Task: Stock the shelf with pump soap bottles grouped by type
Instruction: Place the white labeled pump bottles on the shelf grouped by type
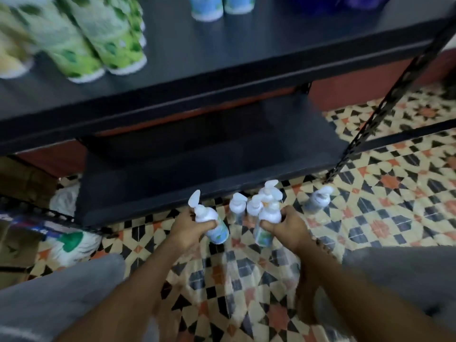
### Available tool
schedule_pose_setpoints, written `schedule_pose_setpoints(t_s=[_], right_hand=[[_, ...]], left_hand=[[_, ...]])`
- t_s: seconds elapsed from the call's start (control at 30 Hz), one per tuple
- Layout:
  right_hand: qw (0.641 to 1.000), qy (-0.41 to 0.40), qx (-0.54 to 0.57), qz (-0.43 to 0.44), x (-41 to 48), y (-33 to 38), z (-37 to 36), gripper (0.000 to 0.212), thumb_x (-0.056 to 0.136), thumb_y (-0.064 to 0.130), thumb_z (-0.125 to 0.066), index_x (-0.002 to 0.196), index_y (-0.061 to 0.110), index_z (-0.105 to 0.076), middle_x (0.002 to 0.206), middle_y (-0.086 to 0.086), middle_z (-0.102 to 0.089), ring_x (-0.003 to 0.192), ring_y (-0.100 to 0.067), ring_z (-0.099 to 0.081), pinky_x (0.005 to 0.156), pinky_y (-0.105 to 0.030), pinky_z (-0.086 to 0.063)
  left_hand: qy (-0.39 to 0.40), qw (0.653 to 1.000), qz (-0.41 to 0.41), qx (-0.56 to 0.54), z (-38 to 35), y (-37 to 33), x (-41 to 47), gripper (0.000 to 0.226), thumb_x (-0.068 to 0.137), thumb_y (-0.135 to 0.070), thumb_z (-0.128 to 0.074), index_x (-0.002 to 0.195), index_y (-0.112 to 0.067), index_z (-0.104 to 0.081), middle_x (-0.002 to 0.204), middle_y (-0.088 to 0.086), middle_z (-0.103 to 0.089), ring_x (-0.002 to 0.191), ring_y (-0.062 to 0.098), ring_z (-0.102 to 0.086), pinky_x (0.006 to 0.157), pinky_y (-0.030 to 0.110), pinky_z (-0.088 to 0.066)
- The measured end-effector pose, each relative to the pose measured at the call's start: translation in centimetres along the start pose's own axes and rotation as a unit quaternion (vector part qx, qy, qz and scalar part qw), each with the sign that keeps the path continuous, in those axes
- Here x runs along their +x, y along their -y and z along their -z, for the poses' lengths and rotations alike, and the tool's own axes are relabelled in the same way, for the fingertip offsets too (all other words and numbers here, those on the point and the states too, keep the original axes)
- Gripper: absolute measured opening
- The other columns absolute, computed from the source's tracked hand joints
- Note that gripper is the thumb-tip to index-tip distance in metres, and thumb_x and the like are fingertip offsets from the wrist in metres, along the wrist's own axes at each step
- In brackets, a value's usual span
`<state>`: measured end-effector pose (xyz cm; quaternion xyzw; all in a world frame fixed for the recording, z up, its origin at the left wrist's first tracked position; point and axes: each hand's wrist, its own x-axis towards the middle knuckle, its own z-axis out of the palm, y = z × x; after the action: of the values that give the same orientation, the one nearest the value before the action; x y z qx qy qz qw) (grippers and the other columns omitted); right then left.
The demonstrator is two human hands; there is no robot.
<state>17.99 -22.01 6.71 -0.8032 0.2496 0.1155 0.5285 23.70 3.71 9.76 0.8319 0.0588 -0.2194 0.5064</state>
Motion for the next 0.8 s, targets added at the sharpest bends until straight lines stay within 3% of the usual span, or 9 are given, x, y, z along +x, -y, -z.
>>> schedule_pose_setpoints(t_s=[0.07, 0.2, 0.3, 0.37, 0.5, 0.63, 0.73, 0.8], right_hand=[[0.999, -0.007, 0.019, 0.037, -1.3, 3.7, 1.2, 0.039, 0.077, 0.032, -0.082, 0.101, 0.021, -0.053, 0.096, 0.007, -0.063, 0.089, -0.01, -0.064, 0.066, -0.026, -0.048], [0.991, -0.007, 0.052, 0.122, -4.8, 11.6, 3.4, 0.032, 0.082, 0.029, -0.076, 0.1, 0.016, -0.053, 0.096, 0.001, -0.061, 0.086, -0.016, -0.062, 0.066, -0.031, -0.048], [0.979, -0.005, 0.088, 0.184, -7.6, 16.8, 4.8, 0.031, 0.086, 0.03, -0.073, 0.104, 0.013, -0.055, 0.098, 0.0, -0.061, 0.085, -0.012, -0.061, 0.066, -0.027, -0.047], [0.967, 0.003, 0.126, 0.219, -9.8, 20.1, 5.5, 0.029, 0.088, 0.029, -0.073, 0.106, 0.013, -0.057, 0.099, 0.001, -0.062, 0.086, -0.01, -0.062, 0.067, -0.024, -0.046], [0.951, 0.041, 0.177, 0.251, -13.0, 24.9, 5.9, 0.029, 0.088, 0.035, -0.073, 0.106, 0.015, -0.062, 0.102, -0.002, -0.068, 0.092, -0.015, -0.068, 0.075, -0.032, -0.053], [0.948, 0.082, 0.192, 0.24, -14.0, 26.4, 6.1, 0.037, 0.086, 0.04, -0.075, 0.108, 0.011, -0.065, 0.108, -0.01, -0.072, 0.099, -0.025, -0.072, 0.09, -0.045, -0.057], [0.948, 0.097, 0.213, 0.214, -13.7, 25.6, 5.6, 0.039, 0.086, 0.042, -0.074, 0.104, 0.008, -0.067, 0.105, -0.008, -0.075, 0.1, -0.025, -0.073, 0.091, -0.045, -0.057], [0.95, 0.095, 0.233, 0.186, -13.5, 25.2, 4.9, 0.05, 0.084, 0.046, -0.076, 0.109, 0.004, -0.069, 0.106, -0.011, -0.076, 0.102, -0.029, -0.073, 0.093, -0.05, -0.058]], left_hand=[[-0.019, 1.0, -0.004, 0.015, 2.0, -3.0, -1.7, 0.063, 0.086, -0.021, -0.08, 0.14, -0.03, -0.048, 0.115, -0.01, -0.063, 0.101, 0.005, -0.063, 0.066, 0.008, -0.046], [-0.042, 0.998, -0.038, -0.024, 5.8, -9.5, -5.3, 0.041, 0.079, -0.034, -0.083, 0.113, -0.025, -0.062, 0.113, -0.001, -0.069, 0.103, 0.018, -0.07, 0.085, 0.041, -0.06], [-0.07, 0.987, -0.105, -0.098, 8.2, -14.4, -8.4, 0.03, 0.085, -0.027, -0.08, 0.111, -0.023, -0.065, 0.111, -0.001, -0.073, 0.103, 0.018, -0.071, 0.088, 0.04, -0.059], [-0.069, 0.974, -0.128, -0.171, 9.3, -17.1, -10.5, 0.028, 0.089, -0.025, -0.076, 0.115, -0.02, -0.067, 0.112, 0.003, -0.074, 0.105, 0.023, -0.072, 0.094, 0.048, -0.058], [-0.037, 0.954, -0.147, -0.259, 10.6, -20.0, -13.7, 0.023, 0.094, -0.025, -0.067, 0.117, -0.019, -0.068, 0.109, 0.006, -0.076, 0.104, 0.026, -0.073, 0.092, 0.05, -0.058], [-0.034, 0.935, -0.134, -0.326, 9.9, -20.2, -14.8, 0.04, 0.089, -0.037, -0.069, 0.119, -0.011, -0.069, 0.112, 0.012, -0.076, 0.102, 0.027, -0.074, 0.093, 0.047, -0.059], [-0.042, 0.911, -0.105, -0.396, 8.7, -19.4, -14.9, 0.038, 0.089, -0.042, -0.068, 0.112, -0.013, -0.073, 0.108, 0.012, -0.077, 0.101, 0.028, -0.073, 0.096, 0.047, -0.056], [-0.059, 0.913, -0.084, -0.394, 8.3, -18.9, -14.7, 0.041, 0.09, -0.048, -0.066, 0.109, -0.013, -0.075, 0.103, 0.012, -0.077, 0.095, 0.027, -0.074, 0.092, 0.045, -0.058]])
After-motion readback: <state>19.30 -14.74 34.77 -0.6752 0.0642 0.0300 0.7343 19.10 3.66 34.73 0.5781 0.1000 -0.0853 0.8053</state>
